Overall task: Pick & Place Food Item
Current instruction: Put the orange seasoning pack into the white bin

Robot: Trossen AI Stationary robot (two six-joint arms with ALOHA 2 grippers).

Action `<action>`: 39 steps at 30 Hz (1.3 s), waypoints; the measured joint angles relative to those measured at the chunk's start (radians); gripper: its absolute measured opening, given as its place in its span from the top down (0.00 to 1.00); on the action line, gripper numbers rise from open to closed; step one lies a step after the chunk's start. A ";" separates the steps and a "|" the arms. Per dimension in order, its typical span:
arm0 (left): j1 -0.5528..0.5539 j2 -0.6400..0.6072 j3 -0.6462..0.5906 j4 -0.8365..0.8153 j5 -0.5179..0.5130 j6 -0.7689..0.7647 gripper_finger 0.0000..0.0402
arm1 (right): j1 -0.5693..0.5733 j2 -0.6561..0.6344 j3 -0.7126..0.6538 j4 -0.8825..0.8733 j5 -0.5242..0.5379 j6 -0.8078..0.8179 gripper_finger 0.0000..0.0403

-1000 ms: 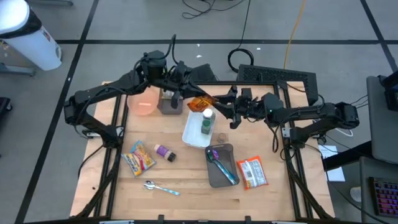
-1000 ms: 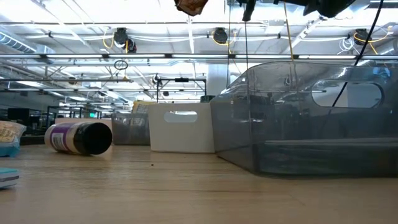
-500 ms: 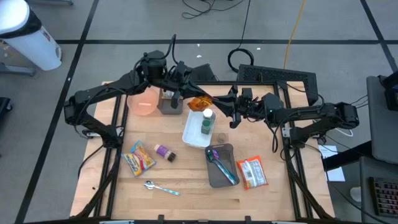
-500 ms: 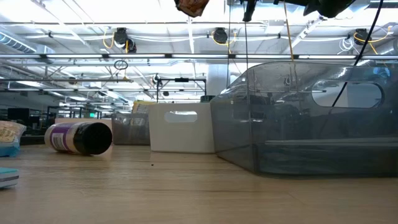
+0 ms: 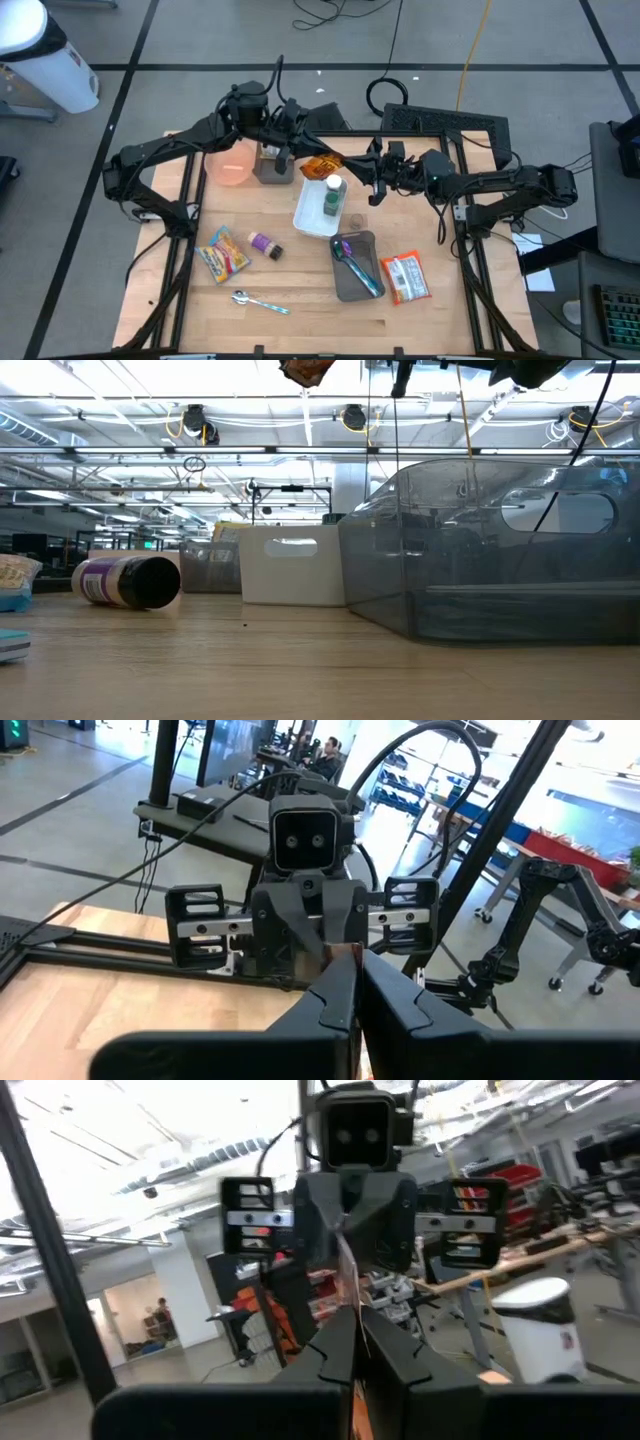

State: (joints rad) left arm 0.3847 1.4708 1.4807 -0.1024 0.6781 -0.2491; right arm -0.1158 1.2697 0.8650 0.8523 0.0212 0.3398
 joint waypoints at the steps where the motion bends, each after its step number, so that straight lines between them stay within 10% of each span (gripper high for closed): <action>1: 0.000 0.000 0.000 0.000 0.000 0.000 0.96 | 0.000 0.000 0.000 -0.007 0.005 0.000 1.00; 11: 0.025 0.000 0.000 0.002 0.016 -0.025 0.84 | 0.000 -0.009 0.005 -0.096 0.003 0.045 1.00; 23: 0.035 0.000 0.000 -0.006 0.030 -0.022 0.53 | -0.031 -0.031 0.247 -0.637 -0.158 0.016 1.00; 39: -0.008 0.003 0.052 -0.271 -0.029 0.129 0.50 | -0.101 -0.011 0.321 -0.814 -0.341 0.043 1.00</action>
State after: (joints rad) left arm 0.3772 1.4735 1.5328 -0.3734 0.6495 -0.1199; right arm -0.2165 1.2591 1.1858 0.0387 -0.3202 0.3825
